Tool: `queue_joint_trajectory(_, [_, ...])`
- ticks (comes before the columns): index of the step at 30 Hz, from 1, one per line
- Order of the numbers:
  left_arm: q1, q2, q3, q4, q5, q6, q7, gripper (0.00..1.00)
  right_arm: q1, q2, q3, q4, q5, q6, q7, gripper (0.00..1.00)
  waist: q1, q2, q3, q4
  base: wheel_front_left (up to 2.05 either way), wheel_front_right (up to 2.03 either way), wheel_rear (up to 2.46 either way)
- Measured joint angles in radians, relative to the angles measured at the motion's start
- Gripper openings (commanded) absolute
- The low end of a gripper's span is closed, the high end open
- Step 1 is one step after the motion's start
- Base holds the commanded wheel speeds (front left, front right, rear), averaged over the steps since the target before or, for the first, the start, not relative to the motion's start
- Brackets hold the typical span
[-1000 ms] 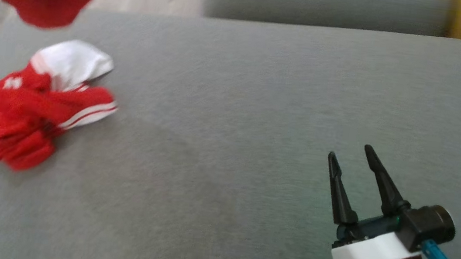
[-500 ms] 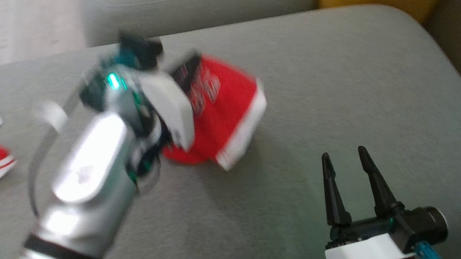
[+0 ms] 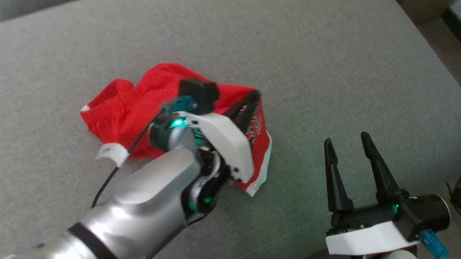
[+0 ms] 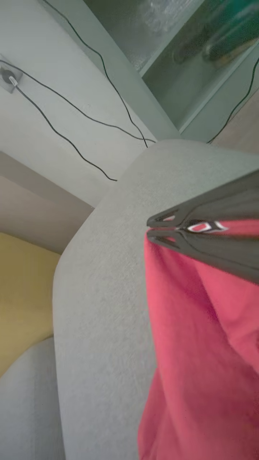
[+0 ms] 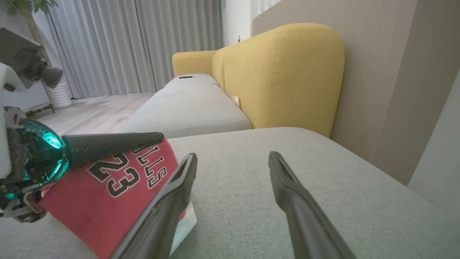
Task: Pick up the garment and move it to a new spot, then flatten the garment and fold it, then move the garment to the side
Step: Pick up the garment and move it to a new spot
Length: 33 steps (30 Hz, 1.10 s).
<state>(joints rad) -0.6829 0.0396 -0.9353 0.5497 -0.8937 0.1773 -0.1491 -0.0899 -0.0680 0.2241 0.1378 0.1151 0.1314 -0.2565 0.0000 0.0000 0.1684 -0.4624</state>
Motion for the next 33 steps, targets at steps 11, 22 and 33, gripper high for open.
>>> queue_joint_trajectory(11, [-0.094,0.002,-0.067,-0.081,-0.029,0.064,-0.100,1.00,0.000,0.004,-0.021,0.001,-0.002,0.000,0.000,1.00,0.0000,0.0000,-0.003,0.084,0.00,0.00,0.00])
queue_joint_trajectory(22, [0.383,0.050,0.327,-0.179,0.352,0.069,-0.100,1.00,0.103,0.002,-0.061,0.020,-0.036,0.000,0.000,1.00,0.0000,0.0000,-0.130,0.284,0.00,0.00,0.00])
queue_joint_trajectory(33, [0.781,0.040,0.662,-0.398,0.584,-0.023,-0.100,1.00,0.168,0.002,-0.103,0.041,-0.047,0.000,0.000,1.00,0.0000,0.0000,-0.224,0.449,0.00,0.00,0.00])
